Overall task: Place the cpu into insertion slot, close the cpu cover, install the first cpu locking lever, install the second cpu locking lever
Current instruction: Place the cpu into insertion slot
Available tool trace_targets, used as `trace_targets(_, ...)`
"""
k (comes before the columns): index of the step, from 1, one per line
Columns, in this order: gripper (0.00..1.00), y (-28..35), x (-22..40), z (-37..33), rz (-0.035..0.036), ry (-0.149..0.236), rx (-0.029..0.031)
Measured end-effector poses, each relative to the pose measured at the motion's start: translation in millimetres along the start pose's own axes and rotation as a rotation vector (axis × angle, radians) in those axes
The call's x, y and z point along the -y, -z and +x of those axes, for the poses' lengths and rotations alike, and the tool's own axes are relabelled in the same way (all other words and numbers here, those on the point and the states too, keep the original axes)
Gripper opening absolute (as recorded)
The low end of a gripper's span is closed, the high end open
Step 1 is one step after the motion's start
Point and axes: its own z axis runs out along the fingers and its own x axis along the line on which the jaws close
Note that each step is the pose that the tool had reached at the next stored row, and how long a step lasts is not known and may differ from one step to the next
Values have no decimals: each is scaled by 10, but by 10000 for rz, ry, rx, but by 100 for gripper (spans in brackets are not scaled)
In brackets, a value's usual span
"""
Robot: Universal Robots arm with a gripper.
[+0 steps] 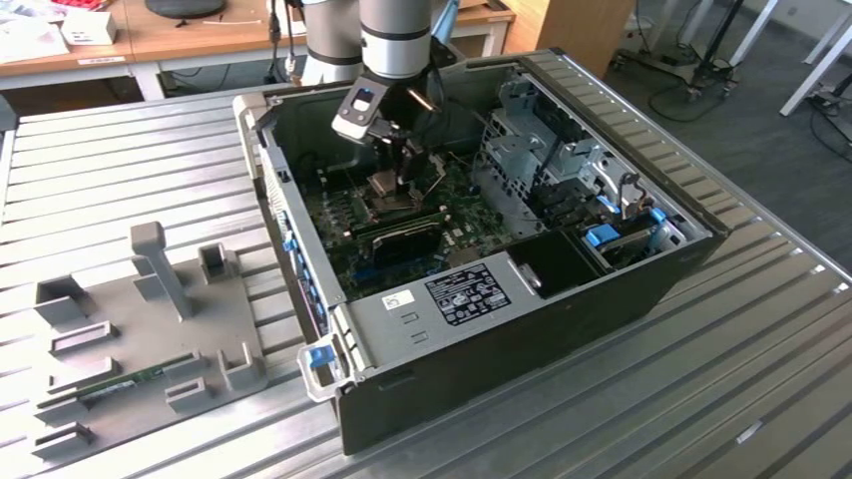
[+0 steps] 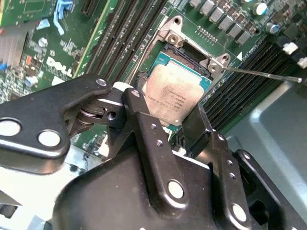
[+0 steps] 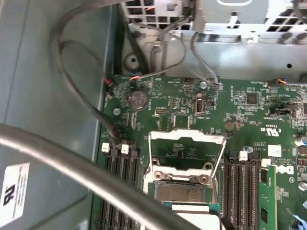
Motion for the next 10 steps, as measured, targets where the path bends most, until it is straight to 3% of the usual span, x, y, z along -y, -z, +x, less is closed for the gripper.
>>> trace_targets(10, 54, -1, 0, 1, 1, -72, -4)
